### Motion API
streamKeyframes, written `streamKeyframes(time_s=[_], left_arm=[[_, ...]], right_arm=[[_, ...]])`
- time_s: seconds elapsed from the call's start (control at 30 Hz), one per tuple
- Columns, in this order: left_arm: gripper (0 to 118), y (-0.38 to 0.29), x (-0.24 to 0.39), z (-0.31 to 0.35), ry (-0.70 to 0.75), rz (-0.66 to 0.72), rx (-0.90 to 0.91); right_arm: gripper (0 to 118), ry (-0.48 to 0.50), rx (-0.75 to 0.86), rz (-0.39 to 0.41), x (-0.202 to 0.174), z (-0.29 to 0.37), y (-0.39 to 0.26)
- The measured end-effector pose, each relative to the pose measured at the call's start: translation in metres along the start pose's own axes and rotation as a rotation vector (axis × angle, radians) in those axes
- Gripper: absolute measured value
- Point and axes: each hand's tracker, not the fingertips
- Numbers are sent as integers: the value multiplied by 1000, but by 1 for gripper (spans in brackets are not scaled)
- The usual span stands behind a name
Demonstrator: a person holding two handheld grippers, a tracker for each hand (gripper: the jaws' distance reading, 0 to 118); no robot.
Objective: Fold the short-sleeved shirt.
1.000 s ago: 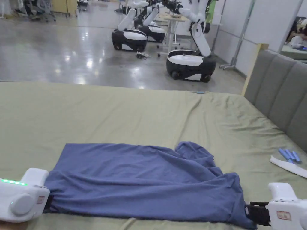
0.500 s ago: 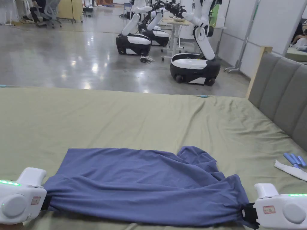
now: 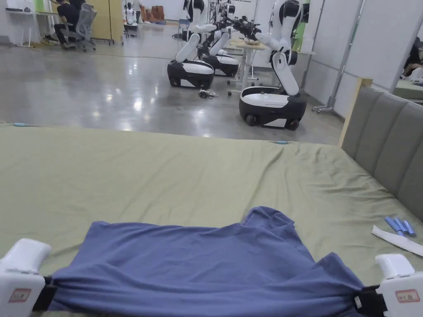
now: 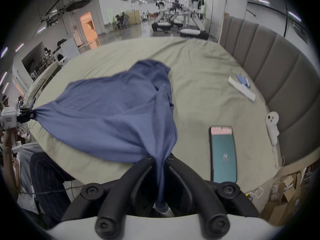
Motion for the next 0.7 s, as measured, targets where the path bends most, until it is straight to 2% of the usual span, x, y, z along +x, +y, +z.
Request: streamKeyframes(time_s=[0.17, 0.27, 0.3, 0.37, 0.4, 0.43, 0.47, 0.5, 0.57, 0.63, 0.67, 0.7], left_arm=[[8, -26, 0, -27, -13, 61, -46], [10, -25, -1, -19, -12, 114, 65], [26, -22, -2, -11, -27, 139, 97], [65, -20, 0, 9, 21, 124, 191], [76, -21, 2, 22, 35, 125, 242], [76, -22, 5, 31, 36, 115, 293], [76, -21, 8, 37, 49, 119, 321], [76, -19, 12, 40, 61, 128, 338], [76, -19, 19, 39, 63, 127, 368], [76, -13, 29, 31, 75, 135, 391], [74, -12, 31, 25, 72, 136, 391], [62, -7, 33, 17, 59, 137, 383]], right_arm=[[6, 15, -61, -53, 2, -37, -29], [7, 22, -28, -79, 5, -38, -31], [16, 13, -15, -89, 6, -33, -29], [47, -43, 40, -86, 3, -14, -25], [76, -49, 79, -67, 0, -2, -22], [96, -45, 115, -51, -4, 10, -18], [107, -40, 161, -40, -10, 20, -15], [112, -29, 223, -27, -18, 29, -12], [113, -16, 331, -18, -37, 42, -4], [112, -13, 417, 18, -59, 43, 3], [108, -32, 440, 49, -70, 40, 5], [83, -39, 465, 81, -78, 32, 8]])
